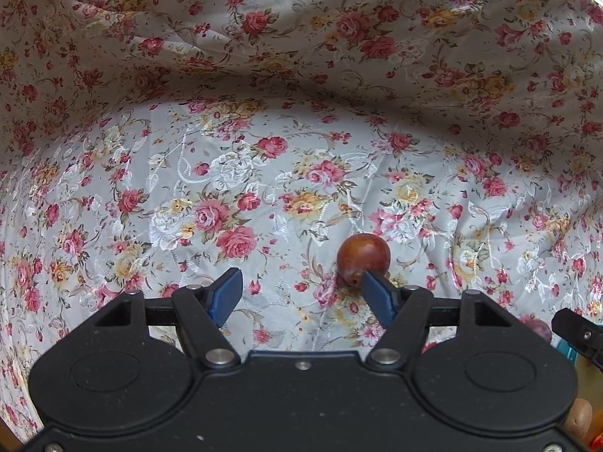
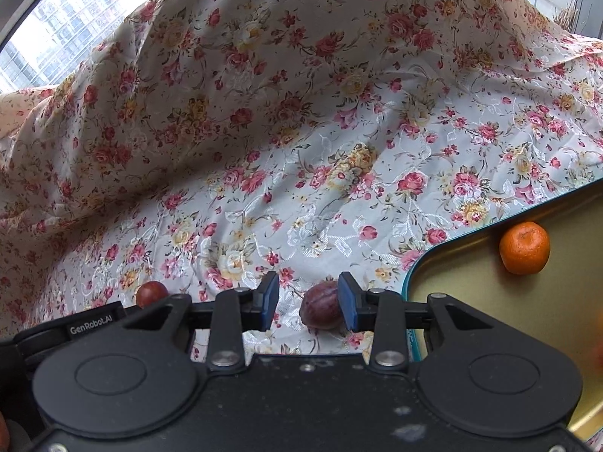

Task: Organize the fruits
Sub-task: 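Move the left tool over a red-brown plum while the right tool approaches a dark plum, then close the left tool on the red-brown plum while the right tool grasps the dark plum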

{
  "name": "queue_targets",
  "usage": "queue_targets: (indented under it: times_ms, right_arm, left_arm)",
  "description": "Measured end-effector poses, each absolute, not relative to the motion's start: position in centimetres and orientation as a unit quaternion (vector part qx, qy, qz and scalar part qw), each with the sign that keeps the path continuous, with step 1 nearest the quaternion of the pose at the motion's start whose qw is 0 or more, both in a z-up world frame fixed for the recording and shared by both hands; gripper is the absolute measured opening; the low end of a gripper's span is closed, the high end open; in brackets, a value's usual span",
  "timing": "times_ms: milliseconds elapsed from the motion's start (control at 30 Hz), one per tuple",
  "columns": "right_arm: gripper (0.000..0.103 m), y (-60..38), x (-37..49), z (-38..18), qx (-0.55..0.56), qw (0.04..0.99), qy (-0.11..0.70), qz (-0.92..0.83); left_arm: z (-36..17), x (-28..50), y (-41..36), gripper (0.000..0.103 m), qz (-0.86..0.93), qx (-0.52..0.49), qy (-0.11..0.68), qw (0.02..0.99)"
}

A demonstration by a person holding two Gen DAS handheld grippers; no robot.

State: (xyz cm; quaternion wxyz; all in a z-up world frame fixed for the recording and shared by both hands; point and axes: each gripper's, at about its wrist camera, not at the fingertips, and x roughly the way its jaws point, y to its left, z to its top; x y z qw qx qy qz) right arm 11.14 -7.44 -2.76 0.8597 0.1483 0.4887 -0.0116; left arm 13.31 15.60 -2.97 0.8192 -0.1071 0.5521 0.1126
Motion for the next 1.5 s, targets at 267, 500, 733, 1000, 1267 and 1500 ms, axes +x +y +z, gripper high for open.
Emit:
queue_targets:
  times_ms: [267,500,733,1000,1267,1500]
  right_arm:
    - [0.038,-7.4,12.7,-4.3,0.166,0.838,0.519,-0.014]
    - [0.038,-7.7,13.8,-4.9,0.163,0.835,0.525,-0.033]
    - [0.038,-7.3,14.8,-6.0,0.13,0.822,0.552,-0.05]
    - [0.039,-6.6,14.5,-6.6,0.113,0.812,0.57,-0.042]
    - [0.041,-7.2,14.1,-7.4,0.138,0.789,0.598,-0.026]
    - [0.041,-7.9,13.8,-7.5,0.15,0.785,0.601,-0.016]
  left_arm:
    - [-3.3,13.8,16.1,0.072,0.106,-0.123,0.555,0.816]
    - [-3.3,14.2,15.9,0.072,0.096,-0.119,0.548,0.822]
    - [-3.2,14.5,14.9,0.073,0.072,-0.117,0.541,0.829]
    - [-3.6,15.0,14.1,0.074,0.059,-0.133,0.54,0.829]
    - [-4.3,16.0,12.7,0.074,0.057,-0.144,0.539,0.828]
    - [-5.1,17.2,11.5,0.074,0.062,-0.121,0.546,0.827]
